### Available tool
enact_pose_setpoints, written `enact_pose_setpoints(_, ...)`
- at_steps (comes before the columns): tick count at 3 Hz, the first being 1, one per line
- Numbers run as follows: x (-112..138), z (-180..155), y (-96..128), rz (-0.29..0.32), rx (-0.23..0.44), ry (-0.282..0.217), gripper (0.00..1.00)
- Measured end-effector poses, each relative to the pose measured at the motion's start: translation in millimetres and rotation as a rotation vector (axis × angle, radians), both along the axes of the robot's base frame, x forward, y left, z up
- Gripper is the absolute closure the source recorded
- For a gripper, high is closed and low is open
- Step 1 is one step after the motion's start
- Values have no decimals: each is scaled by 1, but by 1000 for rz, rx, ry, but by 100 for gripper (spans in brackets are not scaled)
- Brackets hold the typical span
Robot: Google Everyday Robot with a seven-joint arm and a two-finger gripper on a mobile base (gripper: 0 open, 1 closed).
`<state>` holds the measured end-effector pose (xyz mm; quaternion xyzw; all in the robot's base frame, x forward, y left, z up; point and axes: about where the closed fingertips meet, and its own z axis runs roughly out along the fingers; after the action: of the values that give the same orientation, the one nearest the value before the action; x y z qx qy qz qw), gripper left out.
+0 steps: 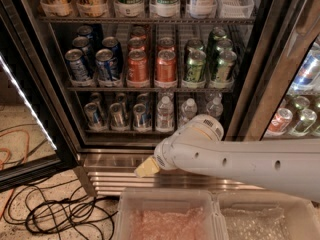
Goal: Pick redbull can from bottom shelf of fridge
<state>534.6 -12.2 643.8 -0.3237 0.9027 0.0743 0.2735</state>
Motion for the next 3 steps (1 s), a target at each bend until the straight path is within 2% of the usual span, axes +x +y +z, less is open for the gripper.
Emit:
enact_pose_setpoints(1,20,-15,8,-84,100,-4,0)
enact_pose_setpoints(2,21,-15,10,-122,127,7,0)
enact_pose_setpoints(3,21,-15,10,-122,127,6,0)
